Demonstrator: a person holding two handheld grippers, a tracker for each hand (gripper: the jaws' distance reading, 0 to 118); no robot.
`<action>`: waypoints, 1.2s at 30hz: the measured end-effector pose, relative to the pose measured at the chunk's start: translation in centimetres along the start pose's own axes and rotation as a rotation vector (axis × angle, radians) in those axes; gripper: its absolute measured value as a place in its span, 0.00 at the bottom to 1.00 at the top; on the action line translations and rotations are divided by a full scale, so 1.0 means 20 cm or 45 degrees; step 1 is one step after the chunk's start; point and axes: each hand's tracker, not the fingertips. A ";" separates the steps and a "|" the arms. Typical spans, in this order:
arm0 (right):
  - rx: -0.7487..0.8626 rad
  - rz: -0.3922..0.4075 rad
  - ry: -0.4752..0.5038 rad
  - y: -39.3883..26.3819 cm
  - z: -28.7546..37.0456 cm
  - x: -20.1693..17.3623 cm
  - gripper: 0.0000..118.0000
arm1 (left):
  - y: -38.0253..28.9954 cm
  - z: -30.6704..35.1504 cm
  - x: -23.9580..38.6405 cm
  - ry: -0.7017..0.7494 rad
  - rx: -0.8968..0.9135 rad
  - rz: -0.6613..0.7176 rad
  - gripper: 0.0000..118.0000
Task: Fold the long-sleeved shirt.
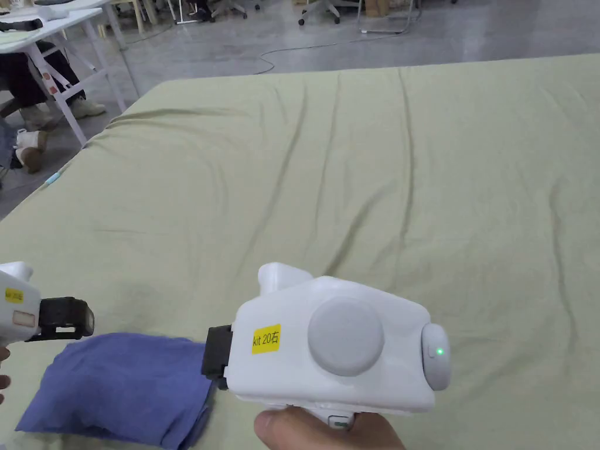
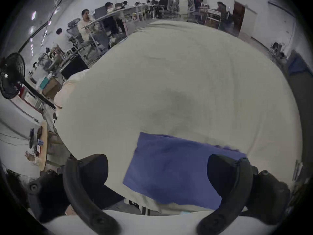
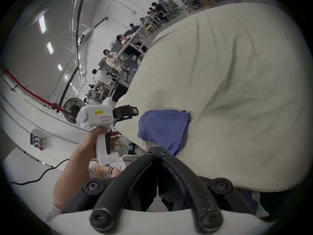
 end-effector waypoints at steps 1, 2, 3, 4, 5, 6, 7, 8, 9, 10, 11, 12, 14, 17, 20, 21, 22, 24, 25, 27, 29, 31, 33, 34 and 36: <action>0.017 0.007 -0.001 0.00 0.05 0.00 0.00 | -0.02 0.05 0.05 -0.015 0.001 -0.024 0.91; 0.041 0.015 -0.002 -0.01 0.12 0.01 0.00 | -0.03 0.13 0.11 -0.021 -0.008 -0.028 0.63; 0.074 0.035 0.004 -0.02 0.18 0.03 0.00 | -0.04 0.19 0.14 -0.054 0.081 -0.019 0.00; 0.112 0.101 -0.001 -0.04 0.25 0.05 0.00 | -0.06 0.29 0.22 -0.092 0.178 -0.037 0.00; 0.158 0.227 -0.066 -0.07 0.32 0.07 0.00 | -0.10 0.39 0.31 -0.089 0.242 -0.080 0.00; 0.206 0.338 -0.167 -0.11 0.40 0.10 0.00 | -0.15 0.52 0.42 -0.068 0.360 -0.144 0.00; 0.249 0.409 -0.263 -0.14 0.47 0.13 0.00 | -0.21 0.61 0.50 -0.093 0.430 -0.197 0.00; 0.330 0.445 -0.381 -0.17 0.57 0.18 0.00 | -0.26 0.73 0.61 -0.154 0.514 -0.255 0.00; 0.401 0.462 -0.426 -0.20 0.67 0.23 0.00 | -0.32 0.83 0.69 -0.194 0.592 -0.271 0.00; 0.473 0.467 -0.466 -0.23 0.79 0.28 0.00 | -0.40 0.95 0.79 -0.224 0.691 -0.274 0.00; 0.541 0.452 -0.507 -0.25 0.91 0.34 0.00 | -0.46 1.05 0.86 -0.269 0.793 -0.265 0.00; 0.605 0.420 -0.506 -0.27 1.02 0.42 0.00 | -0.53 1.15 0.94 -0.331 0.884 -0.257 0.00; 0.709 0.328 -0.537 -0.30 1.23 0.55 0.00 | -0.67 1.30 1.07 -0.428 1.051 -0.234 0.00; 0.892 0.313 -0.696 -0.41 1.53 0.62 0.00 | -0.86 1.48 1.27 -0.437 1.245 -0.254 0.00; 0.981 0.367 -0.845 -0.54 1.76 0.57 0.00 | -0.98 1.61 1.42 -0.502 1.248 -0.266 0.00; 1.012 0.397 -0.866 -0.58 1.81 0.54 0.00 | -1.01 1.64 1.44 -0.529 1.245 -0.255 0.00; 1.047 0.439 -0.883 -0.63 1.86 0.51 0.00 | -1.05 1.67 1.47 -0.544 1.245 -0.246 0.00; 1.101 0.512 -0.918 -0.71 1.93 0.44 0.00 | -1.12 1.75 1.55 -0.550 1.249 -0.242 0.00; 1.121 0.532 -0.922 -0.74 1.95 0.41 0.00 | -1.14 1.77 1.57 -0.545 1.250 -0.239 0.00; 1.150 0.554 -0.891 -0.78 1.98 0.36 0.00 | -1.19 1.83 1.61 -0.549 1.258 -0.229 0.00; 1.175 0.556 -0.867 -0.80 2.01 0.33 0.00 | -1.21 1.87 1.63 -0.603 1.255 -0.223 0.00; 1.215 0.549 -0.844 -0.81 2.03 0.30 0.00 | -1.24 1.92 1.66 -0.607 1.243 -0.260 0.00; 1.227 0.541 -0.819 -0.81 2.05 0.27 0.00 | -1.27 1.97 1.66 -0.569 1.280 -0.297 0.00; 1.229 0.538 -0.814 -0.80 2.05 0.27 0.00 | -1.28 1.99 1.66 -0.561 1.284 -0.301 0.00; 1.232 0.545 -0.809 -0.81 2.04 0.26 0.00 | -1.28 2.01 1.65 -0.560 1.278 -0.299 0.00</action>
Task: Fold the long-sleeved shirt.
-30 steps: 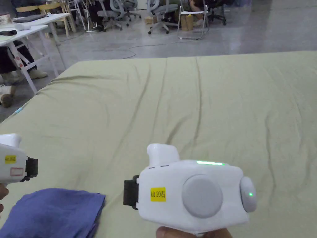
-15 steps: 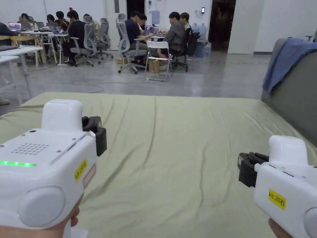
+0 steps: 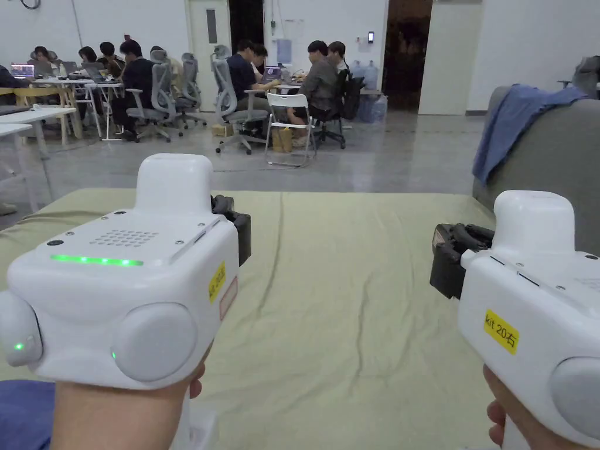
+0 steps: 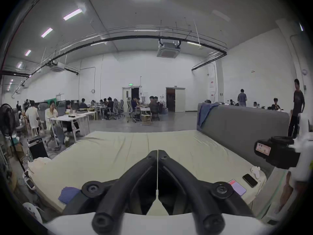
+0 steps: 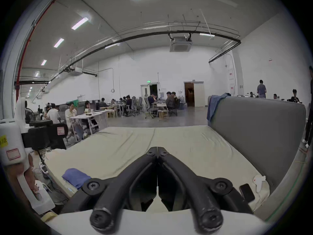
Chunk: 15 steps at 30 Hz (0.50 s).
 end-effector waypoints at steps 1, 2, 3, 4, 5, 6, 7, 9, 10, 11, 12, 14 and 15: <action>0.002 0.011 -0.006 0.00 0.00 -0.01 0.14 | 0.00 0.01 0.00 0.001 0.002 0.004 0.09; -0.003 0.010 0.002 0.00 -0.02 -0.01 0.14 | 0.00 0.02 -0.01 0.002 0.007 0.005 0.09; -0.008 0.005 0.015 0.00 -0.03 -0.01 0.24 | 0.00 0.01 -0.01 0.015 0.016 0.000 0.17; -0.021 -0.005 0.041 0.00 -0.05 0.00 0.49 | 0.00 0.01 -0.01 0.080 0.029 -0.028 0.38; -0.076 -0.030 0.082 0.00 -0.09 0.01 0.90 | 0.00 -0.01 -0.01 0.108 -0.005 -0.047 0.78; -0.004 0.005 0.034 0.00 -0.07 0.03 0.98 | -0.06 -0.02 -0.01 0.070 -0.119 -0.061 1.00; -0.045 -0.047 0.107 0.01 -0.09 0.02 0.99 | 0.02 -0.05 -0.01 0.090 0.050 -0.089 0.99; -0.042 -0.063 0.101 0.02 -0.08 -0.01 1.00 | 0.03 -0.09 0.00 0.091 0.018 -0.092 1.00; -0.028 -0.059 0.095 -0.02 -0.08 0.05 1.00 | 0.04 -0.11 0.01 0.096 0.015 -0.093 1.00; -0.018 -0.026 0.075 -0.02 -0.08 0.04 1.00 | -0.01 0.04 -0.03 0.091 0.017 -0.086 1.00; -0.026 -0.012 0.063 -0.02 -0.08 0.02 1.00 | -0.01 0.06 -0.04 0.080 0.022 -0.074 1.00; -0.032 0.009 -0.004 -0.01 -0.06 -0.01 1.00 | 0.00 0.08 -0.04 0.048 0.020 -0.049 1.00; -0.038 0.018 -0.059 -0.01 -0.06 -0.02 1.00 | 0.00 0.06 -0.03 0.044 0.017 -0.043 1.00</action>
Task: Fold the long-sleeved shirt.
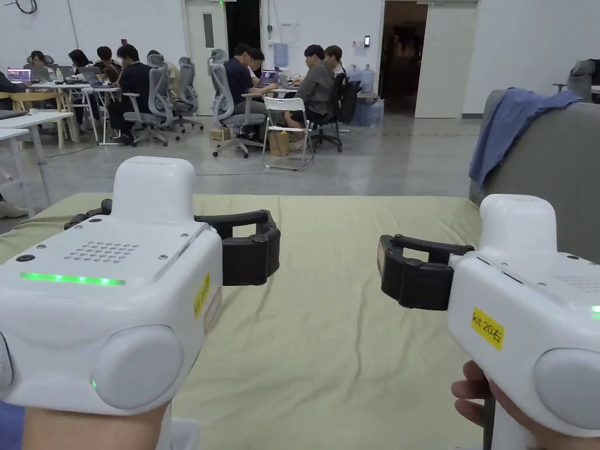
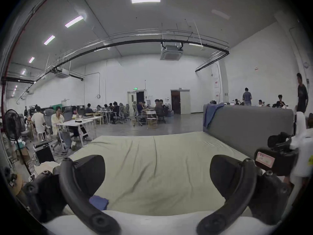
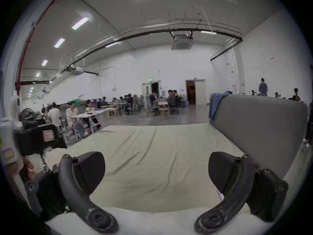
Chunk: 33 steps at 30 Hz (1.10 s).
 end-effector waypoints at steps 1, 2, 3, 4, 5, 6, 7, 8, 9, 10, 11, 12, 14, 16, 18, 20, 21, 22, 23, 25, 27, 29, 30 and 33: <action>-0.001 0.019 -0.048 0.00 0.00 -0.01 1.00 | 0.01 0.01 0.00 -0.002 -0.004 -0.004 1.00; 0.002 0.040 -0.075 -0.01 0.00 -0.02 1.00 | 0.02 0.02 0.01 -0.006 -0.007 -0.012 1.00; 0.014 0.028 -0.066 -0.01 0.00 0.00 1.00 | 0.02 0.03 0.01 -0.006 -0.004 -0.022 1.00; 0.010 0.017 -0.055 -0.01 0.00 0.01 1.00 | 0.03 0.04 0.01 -0.004 0.007 -0.035 1.00; -0.003 -0.003 -0.041 -0.01 -0.01 0.03 1.00 | 0.03 0.05 0.02 0.002 0.018 -0.046 1.00; -0.024 -0.067 0.005 -0.01 -0.01 0.05 1.00 | 0.03 0.06 0.02 0.010 0.029 -0.057 1.00; -0.028 -0.116 0.033 -0.01 -0.01 0.06 1.00 | 0.04 0.06 0.03 0.012 0.035 -0.065 1.00; -0.043 -0.147 0.046 0.00 0.00 0.07 1.00 | 0.03 0.07 0.03 0.008 0.040 -0.071 1.00; -0.050 -0.152 0.046 0.01 0.00 0.07 1.00 | 0.03 0.07 0.03 0.003 0.041 -0.074 1.00; -0.050 -0.147 0.037 0.01 0.00 0.07 1.00 | 0.03 0.06 0.03 -0.003 0.035 -0.078 1.00; -0.050 -0.141 0.032 0.02 0.01 0.06 1.00 | 0.02 0.06 0.03 -0.008 0.024 -0.079 1.00; -0.044 -0.131 0.028 0.02 0.01 0.06 1.00 | 0.02 0.06 0.03 -0.010 0.017 -0.077 1.00; -0.012 -0.092 0.035 0.01 0.04 0.05 1.00 | 0.02 0.06 0.03 -0.022 0.009 -0.064 1.00; -0.007 -0.076 0.044 0.01 0.05 0.04 1.00 | 0.02 0.06 0.03 -0.036 0.006 -0.053 1.00; -0.011 -0.065 0.059 0.02 0.06 0.02 1.00 | 0.02 0.06 0.03 -0.041 0.002 -0.050 1.00; -0.006 -0.052 0.063 0.01 0.06 0.01 1.00 | 0.02 0.05 0.03 -0.037 -0.004 -0.058 1.00; 0.000 -0.043 0.061 0.01 0.06 0.00 1.00 | 0.02 0.05 0.04 -0.034 -0.005 -0.066 1.00; 0.004 -0.034 0.060 0.02 0.06 -0.01 1.00 | 0.02 0.05 0.04 -0.030 -0.006 -0.073 1.00; 0.005 -0.027 0.060 0.02 0.06 -0.02 1.00 | 0.02 0.05 0.04 -0.027 -0.005 -0.079 1.00; 0.007 -0.010 0.061 0.03 0.06 -0.03 1.00 | 0.02 0.06 0.04 -0.022 -0.001 -0.085 1.00; 0.006 0.003 0.056 0.03 0.05 -0.04 1.00 | 0.02 0.06 0.04 -0.023 0.000 -0.084 1.00; 0.003 0.016 0.049 0.04 0.05 -0.05 1.00 | 0.02 0.06 0.04 -0.025 -0.002 -0.083 1.00; 0.002 0.023 0.046 0.04 0.05 -0.06 1.00 | 0.03 0.06 0.04 -0.026 0.000 -0.083 1.00; 0.001 0.037 0.037 0.04 0.05 -0.06 1.00 | 0.03 0.06 0.03 -0.026 0.002 -0.084 1.00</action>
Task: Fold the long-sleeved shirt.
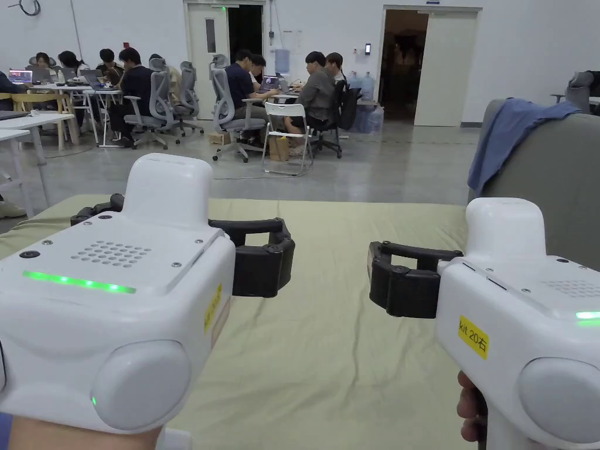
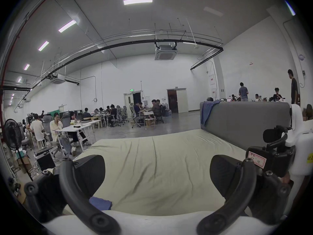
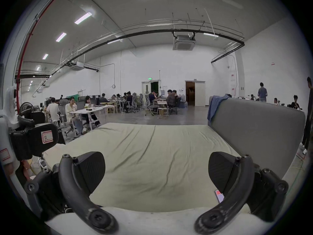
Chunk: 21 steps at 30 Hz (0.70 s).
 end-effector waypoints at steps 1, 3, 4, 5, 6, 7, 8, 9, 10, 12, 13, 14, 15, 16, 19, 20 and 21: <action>-0.002 -0.001 -0.003 0.00 0.00 0.00 1.00 | 0.00 0.00 0.00 -0.001 0.000 0.000 1.00; -0.008 -0.008 -0.001 0.01 0.00 0.00 1.00 | 0.00 0.00 0.00 -0.001 0.001 0.001 1.00; -0.009 -0.013 0.002 0.01 0.00 0.00 1.00 | 0.00 0.00 0.00 -0.001 0.001 0.001 1.00; -0.012 -0.017 0.004 0.01 0.00 0.00 1.00 | 0.00 0.00 0.00 -0.001 0.000 0.002 1.00; -0.013 -0.019 0.006 0.01 0.00 0.00 1.00 | 0.00 0.00 0.00 -0.001 0.000 0.004 1.00; -0.013 -0.019 0.005 0.01 0.00 0.00 1.00 | 0.00 0.00 0.00 -0.002 -0.001 0.005 1.00; -0.015 -0.018 0.003 0.01 0.00 0.00 1.00 | 0.00 0.00 0.00 -0.002 -0.002 0.005 1.00; -0.017 -0.016 0.001 0.02 0.00 0.00 1.00 | 0.00 0.00 0.00 -0.002 -0.002 0.005 1.00; -0.020 -0.018 0.000 0.02 0.00 0.00 1.00 | 0.00 0.00 0.00 -0.001 -0.001 0.006 1.00; -0.024 -0.023 -0.002 0.02 -0.01 0.00 1.00 | 0.00 0.00 0.00 -0.001 0.005 0.005 1.00; -0.026 -0.025 -0.002 0.02 0.00 0.00 1.00 | 0.00 0.00 0.00 -0.003 0.005 0.005 1.00; -0.026 -0.025 -0.002 0.02 -0.01 0.00 1.00 | 0.00 0.00 0.00 -0.004 0.004 0.006 1.00; -0.025 -0.024 -0.002 0.01 -0.01 0.00 1.00 | 0.00 0.00 0.00 -0.005 0.003 0.007 1.00; -0.024 -0.021 -0.004 0.01 -0.01 0.00 1.00 | -0.01 0.00 0.00 -0.006 0.001 0.007 1.00; -0.020 -0.014 -0.010 0.00 0.00 -0.01 1.00 | -0.01 0.00 0.00 -0.006 -0.005 0.008 1.00; -0.020 -0.015 0.011 0.00 0.00 0.00 1.00 | -0.01 0.00 0.00 -0.008 -0.010 0.005 1.00; -0.023 -0.026 0.036 -0.01 -0.01 0.01 1.00 | -0.01 0.00 0.00 -0.010 -0.012 0.001 1.00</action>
